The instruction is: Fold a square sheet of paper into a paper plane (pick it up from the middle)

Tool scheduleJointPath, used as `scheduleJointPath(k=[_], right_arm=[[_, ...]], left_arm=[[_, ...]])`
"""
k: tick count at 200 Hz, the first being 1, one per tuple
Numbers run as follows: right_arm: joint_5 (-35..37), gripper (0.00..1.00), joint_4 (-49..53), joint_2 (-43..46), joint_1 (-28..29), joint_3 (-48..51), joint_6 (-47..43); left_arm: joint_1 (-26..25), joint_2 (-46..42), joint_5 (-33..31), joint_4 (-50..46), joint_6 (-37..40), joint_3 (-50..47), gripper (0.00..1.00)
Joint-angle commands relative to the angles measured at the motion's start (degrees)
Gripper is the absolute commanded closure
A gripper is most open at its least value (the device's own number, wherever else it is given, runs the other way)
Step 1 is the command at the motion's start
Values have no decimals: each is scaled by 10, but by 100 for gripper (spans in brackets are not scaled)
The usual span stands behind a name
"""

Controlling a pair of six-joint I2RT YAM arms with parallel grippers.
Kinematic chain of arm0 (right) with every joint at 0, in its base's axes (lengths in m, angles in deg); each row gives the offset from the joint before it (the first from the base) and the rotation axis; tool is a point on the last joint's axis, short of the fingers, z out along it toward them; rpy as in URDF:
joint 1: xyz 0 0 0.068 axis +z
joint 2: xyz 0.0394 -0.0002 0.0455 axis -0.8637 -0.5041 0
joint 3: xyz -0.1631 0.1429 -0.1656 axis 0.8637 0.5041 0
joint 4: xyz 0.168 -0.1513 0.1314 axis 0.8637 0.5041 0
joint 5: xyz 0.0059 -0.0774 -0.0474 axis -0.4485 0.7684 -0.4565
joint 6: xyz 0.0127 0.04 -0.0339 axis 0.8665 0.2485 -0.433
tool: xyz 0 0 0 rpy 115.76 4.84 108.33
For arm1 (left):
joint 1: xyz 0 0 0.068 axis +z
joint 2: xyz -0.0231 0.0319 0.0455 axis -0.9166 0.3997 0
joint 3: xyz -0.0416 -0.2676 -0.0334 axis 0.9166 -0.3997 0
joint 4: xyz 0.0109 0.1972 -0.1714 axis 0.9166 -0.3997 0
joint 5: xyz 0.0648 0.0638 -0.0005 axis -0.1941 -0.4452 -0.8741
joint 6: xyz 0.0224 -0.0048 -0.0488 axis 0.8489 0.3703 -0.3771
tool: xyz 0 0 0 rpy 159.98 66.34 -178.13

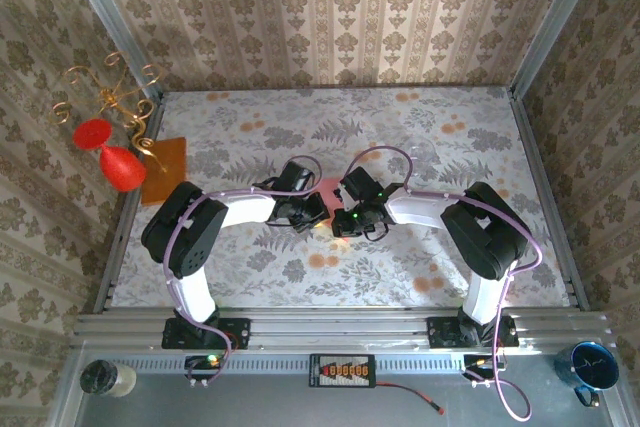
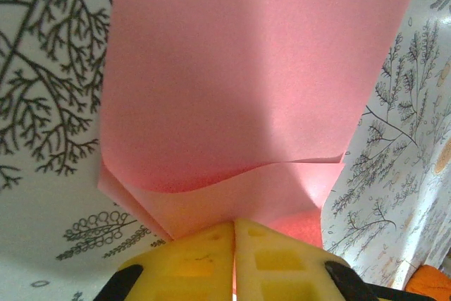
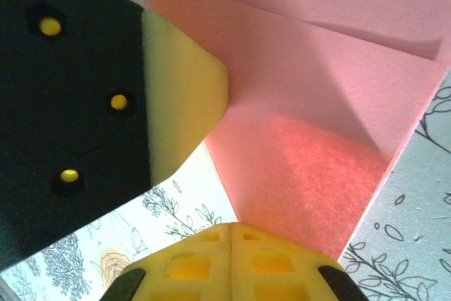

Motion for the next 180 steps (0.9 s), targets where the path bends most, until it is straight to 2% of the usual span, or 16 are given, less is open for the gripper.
scheduleJointPath(k=[1, 95, 138, 180], right_arm=[[18, 93, 20, -12, 1, -12, -6], [-14, 93, 0, -17, -11, 13, 6], [-68, 91, -43, 5, -21, 15, 13], [-65, 91, -41, -2, -22, -2, 6]], left_arm=[[3, 28, -24, -48, 12, -3, 92], [3, 29, -24, -51, 15, -5, 92], [4, 27, -23, -53, 18, -2, 92], [3, 27, -22, -53, 21, -4, 92]])
